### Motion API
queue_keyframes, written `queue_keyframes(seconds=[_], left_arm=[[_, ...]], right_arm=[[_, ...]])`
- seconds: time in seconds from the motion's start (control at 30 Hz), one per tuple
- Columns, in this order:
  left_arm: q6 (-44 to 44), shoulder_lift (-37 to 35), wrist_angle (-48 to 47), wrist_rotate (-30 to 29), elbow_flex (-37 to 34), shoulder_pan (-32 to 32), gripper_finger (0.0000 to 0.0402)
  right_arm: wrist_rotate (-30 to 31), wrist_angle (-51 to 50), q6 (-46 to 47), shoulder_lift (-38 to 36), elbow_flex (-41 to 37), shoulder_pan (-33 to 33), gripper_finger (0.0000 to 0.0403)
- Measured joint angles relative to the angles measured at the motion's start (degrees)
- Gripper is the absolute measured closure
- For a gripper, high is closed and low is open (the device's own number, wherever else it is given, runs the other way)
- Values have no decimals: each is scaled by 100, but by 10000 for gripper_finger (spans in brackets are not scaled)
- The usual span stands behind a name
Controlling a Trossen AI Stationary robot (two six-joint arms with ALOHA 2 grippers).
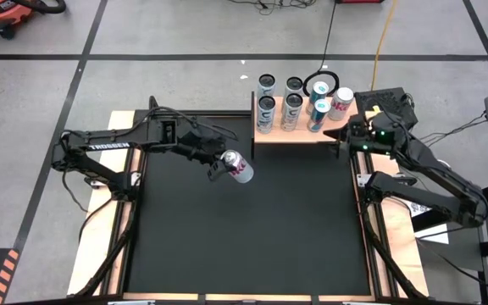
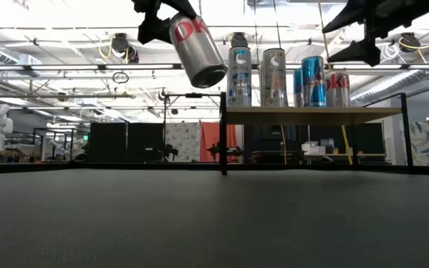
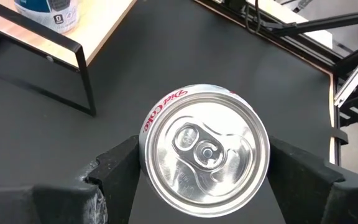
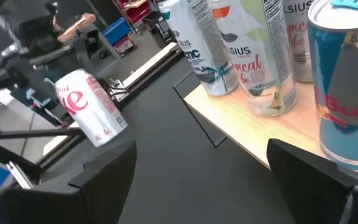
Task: Place canned beverage on shelf
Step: Put the red-silver soda can on the shelf aligned with the other red-silver soda can
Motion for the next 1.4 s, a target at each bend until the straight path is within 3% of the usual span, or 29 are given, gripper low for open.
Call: queue_keyframes(seconds=[0.23,0.4,0.5,0.8,0.97,1.4], left_arm=[[158,0,0,-112,0,0,109],[145,0,4,-116,0,0,109],[113,0,13,-116,0,0,109],[96,0,33,-127,0,0,109],[-51,0,35,-129,0,-26,109],[82,59,442,-175,0,-388,109]], right_arm=[[-91,132,166,317,0,0,60],[-1146,447,-154,538,-2,67,60],[-1244,977,-308,671,-2,324,64],[-1193,2134,-1003,1338,-2,1396,78],[-732,2802,-1281,1900,-2,1938,78],[-138,4678,-1777,3207,-2,2650,78]])
